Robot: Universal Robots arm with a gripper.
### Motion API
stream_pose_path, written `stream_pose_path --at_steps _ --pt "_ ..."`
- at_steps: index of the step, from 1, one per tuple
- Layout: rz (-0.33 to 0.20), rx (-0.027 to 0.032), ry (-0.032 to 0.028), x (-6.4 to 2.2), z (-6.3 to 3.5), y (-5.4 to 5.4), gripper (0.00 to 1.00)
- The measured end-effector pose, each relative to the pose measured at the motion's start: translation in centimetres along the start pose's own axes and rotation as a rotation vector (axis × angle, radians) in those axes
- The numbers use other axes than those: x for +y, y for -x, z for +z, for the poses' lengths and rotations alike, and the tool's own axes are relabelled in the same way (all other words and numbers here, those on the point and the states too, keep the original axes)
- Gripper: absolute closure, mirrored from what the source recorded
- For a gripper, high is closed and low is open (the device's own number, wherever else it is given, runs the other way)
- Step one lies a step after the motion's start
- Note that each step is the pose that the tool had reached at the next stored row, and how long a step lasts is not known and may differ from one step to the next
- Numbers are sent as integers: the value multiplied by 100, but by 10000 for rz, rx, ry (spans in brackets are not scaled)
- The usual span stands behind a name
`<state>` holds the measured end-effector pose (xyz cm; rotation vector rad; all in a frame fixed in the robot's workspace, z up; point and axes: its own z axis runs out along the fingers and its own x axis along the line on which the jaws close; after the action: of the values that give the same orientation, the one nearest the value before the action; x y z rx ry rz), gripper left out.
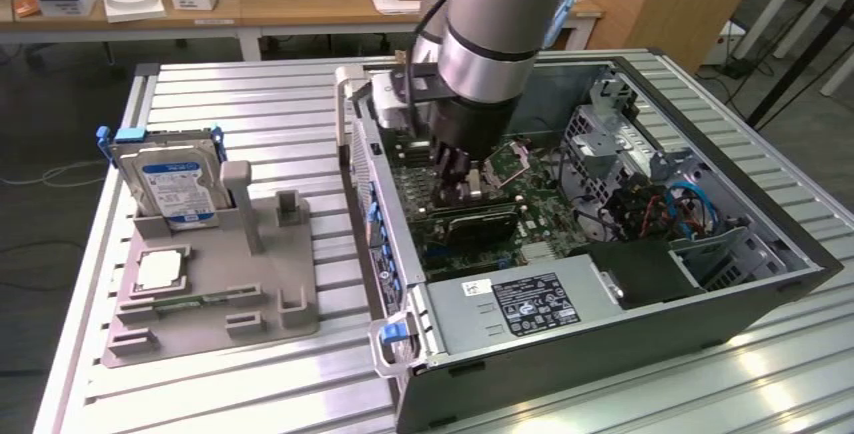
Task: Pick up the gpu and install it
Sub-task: 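Insert the gpu into the slot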
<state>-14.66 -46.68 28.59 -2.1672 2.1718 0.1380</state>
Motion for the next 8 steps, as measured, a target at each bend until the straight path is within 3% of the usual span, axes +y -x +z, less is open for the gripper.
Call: stream_pose_path --at_steps 8 --pt "-1 -3 0 -339 35 -9 89"
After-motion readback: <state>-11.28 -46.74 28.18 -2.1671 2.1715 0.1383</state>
